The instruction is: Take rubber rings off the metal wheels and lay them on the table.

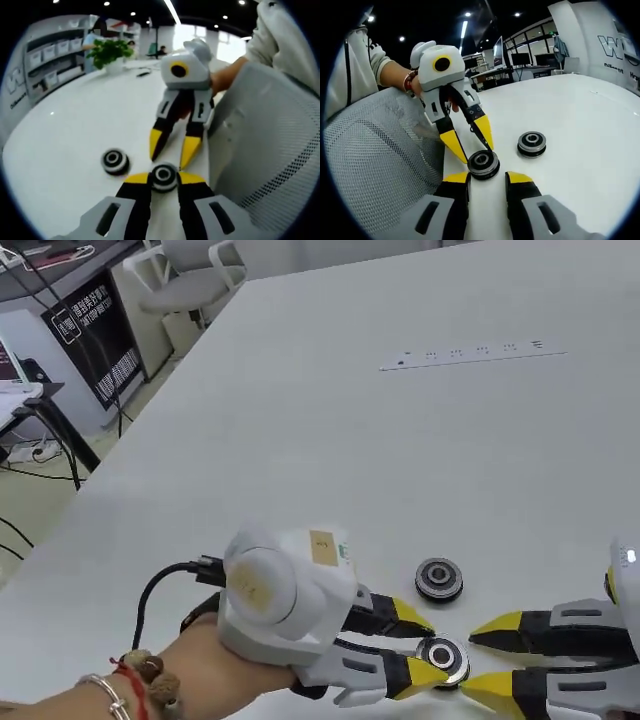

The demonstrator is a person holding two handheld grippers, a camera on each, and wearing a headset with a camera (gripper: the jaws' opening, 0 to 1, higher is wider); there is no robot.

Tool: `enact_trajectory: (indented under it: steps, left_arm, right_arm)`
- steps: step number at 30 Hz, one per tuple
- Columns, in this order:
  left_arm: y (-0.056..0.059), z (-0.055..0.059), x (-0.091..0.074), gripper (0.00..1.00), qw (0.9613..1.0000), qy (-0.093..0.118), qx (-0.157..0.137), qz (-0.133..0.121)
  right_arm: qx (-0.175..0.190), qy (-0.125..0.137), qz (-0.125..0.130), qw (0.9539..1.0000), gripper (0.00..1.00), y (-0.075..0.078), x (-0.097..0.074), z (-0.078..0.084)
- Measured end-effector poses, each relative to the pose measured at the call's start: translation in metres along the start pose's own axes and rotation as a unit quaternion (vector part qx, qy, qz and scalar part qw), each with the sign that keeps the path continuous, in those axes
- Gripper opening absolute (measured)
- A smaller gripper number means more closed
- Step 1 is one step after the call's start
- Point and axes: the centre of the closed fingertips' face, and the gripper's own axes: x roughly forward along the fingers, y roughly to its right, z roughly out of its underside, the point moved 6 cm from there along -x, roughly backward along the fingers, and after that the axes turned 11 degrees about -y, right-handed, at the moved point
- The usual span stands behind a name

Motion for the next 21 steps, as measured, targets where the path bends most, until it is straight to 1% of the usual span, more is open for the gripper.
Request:
enact_trajectory:
  steps: [2, 6, 7, 8, 9, 12, 14, 15, 19, 20, 21]
  left_arm:
    - [0.0011, 0.0003, 0.0006, 0.19, 0.9999, -0.003, 0.012, -0.005]
    - [-0.0013, -0.0007, 0.0020, 0.15, 0.9997, 0.003, 0.022, -0.012]
    - [-0.0009, -0.0006, 0.0023, 0.15, 0.9997, 0.003, 0.020, -0.012]
    - [0.0008, 0.0015, 0.0026, 0.14, 0.9999, -0.004, 0.015, -0.007]
    - [0.0003, -0.0001, 0.0023, 0.14, 0.9998, 0.003, 0.017, -0.011]
    - [0.0007, 0.0003, 0.0020, 0.14, 0.9997, 0.005, 0.019, -0.012]
    - [0.0010, 0.0008, 0.0018, 0.14, 0.9997, 0.006, 0.019, -0.012]
    - [0.0013, 0.0009, 0.0018, 0.14, 0.9997, 0.007, 0.019, -0.011]
    - [0.0012, 0.0015, 0.0018, 0.14, 0.9998, 0.007, 0.018, -0.011]
    - [0.0009, 0.0015, 0.0017, 0.14, 0.9997, 0.007, 0.019, -0.012]
    - [0.0009, 0.0016, 0.0017, 0.14, 0.9997, 0.007, 0.018, -0.012]
  right_arm:
    - [-0.007, -0.003, 0.000, 1.0000, 0.22, -0.0004, 0.0007, -0.0003]
    - [-0.014, -0.009, 0.000, 0.9999, 0.21, 0.0003, 0.0026, 0.0001]
    - [-0.016, -0.011, 0.001, 0.9998, 0.21, 0.0009, 0.0033, 0.0004]
    - [-0.016, -0.011, 0.000, 0.9998, 0.21, 0.0009, 0.0036, 0.0005]
    - [-0.016, -0.012, -0.001, 0.9998, 0.21, 0.0006, 0.0034, 0.0004]
    - [-0.025, -0.014, -0.003, 0.9996, 0.20, -0.0001, 0.0046, 0.0000]
    - [-0.041, -0.020, -0.002, 0.9990, 0.16, -0.0013, 0.0054, 0.0006]
    - [-0.037, -0.019, -0.002, 0.9991, 0.16, -0.0017, 0.0060, 0.0001]
    - [-0.046, -0.025, 0.001, 0.9986, 0.14, -0.0011, 0.0057, 0.0002]
    - [-0.058, -0.036, 0.005, 0.9977, 0.12, 0.0001, 0.0049, 0.0022]
    - [-0.052, -0.029, 0.003, 0.9982, 0.11, -0.0006, 0.0051, 0.0012]
